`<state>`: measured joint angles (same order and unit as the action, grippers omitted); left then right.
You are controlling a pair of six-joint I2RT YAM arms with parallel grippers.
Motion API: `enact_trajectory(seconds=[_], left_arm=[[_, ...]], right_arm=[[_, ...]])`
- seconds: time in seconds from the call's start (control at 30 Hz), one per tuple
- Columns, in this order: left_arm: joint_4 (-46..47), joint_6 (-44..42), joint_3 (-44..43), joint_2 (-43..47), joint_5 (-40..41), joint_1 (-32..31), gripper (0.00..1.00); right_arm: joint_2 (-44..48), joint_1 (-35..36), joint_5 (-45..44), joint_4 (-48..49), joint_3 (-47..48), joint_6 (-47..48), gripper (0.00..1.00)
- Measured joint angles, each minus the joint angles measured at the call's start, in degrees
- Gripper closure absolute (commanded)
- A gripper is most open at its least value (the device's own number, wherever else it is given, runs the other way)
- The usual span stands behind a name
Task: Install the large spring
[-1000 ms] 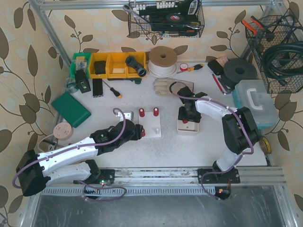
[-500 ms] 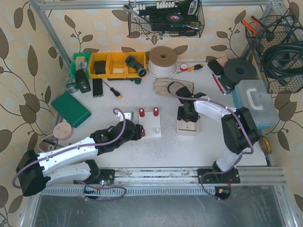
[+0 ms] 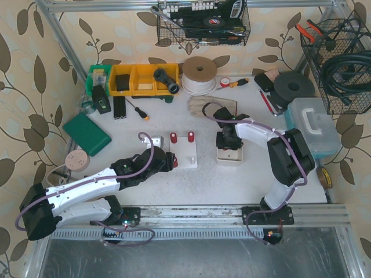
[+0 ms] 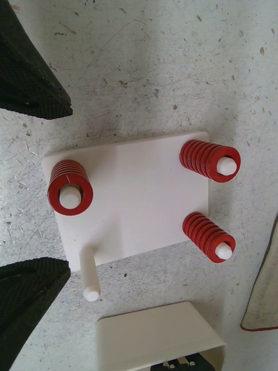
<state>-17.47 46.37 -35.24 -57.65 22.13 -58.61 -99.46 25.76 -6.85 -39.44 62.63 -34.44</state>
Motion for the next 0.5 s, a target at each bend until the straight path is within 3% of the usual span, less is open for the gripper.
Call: enact_trajectory(seconds=[0.17, 0.43, 0.5], left_arm=[[0.0, 0.0, 0.0, 0.0, 0.1, 0.0, 0.31], [0.0, 0.0, 0.0, -0.2, 0.1, 0.0, 0.31], [0.0, 0.0, 0.0, -0.2, 0.1, 0.0, 0.31]], right_arm=[[-0.6, 0.0, 0.0, 0.1, 0.0, 0.0, 0.60], [-1.7, 0.1, -0.2, 0.1, 0.1, 0.3, 0.97], [-1.7, 0.1, -0.2, 0.1, 0.1, 0.4, 1.00]])
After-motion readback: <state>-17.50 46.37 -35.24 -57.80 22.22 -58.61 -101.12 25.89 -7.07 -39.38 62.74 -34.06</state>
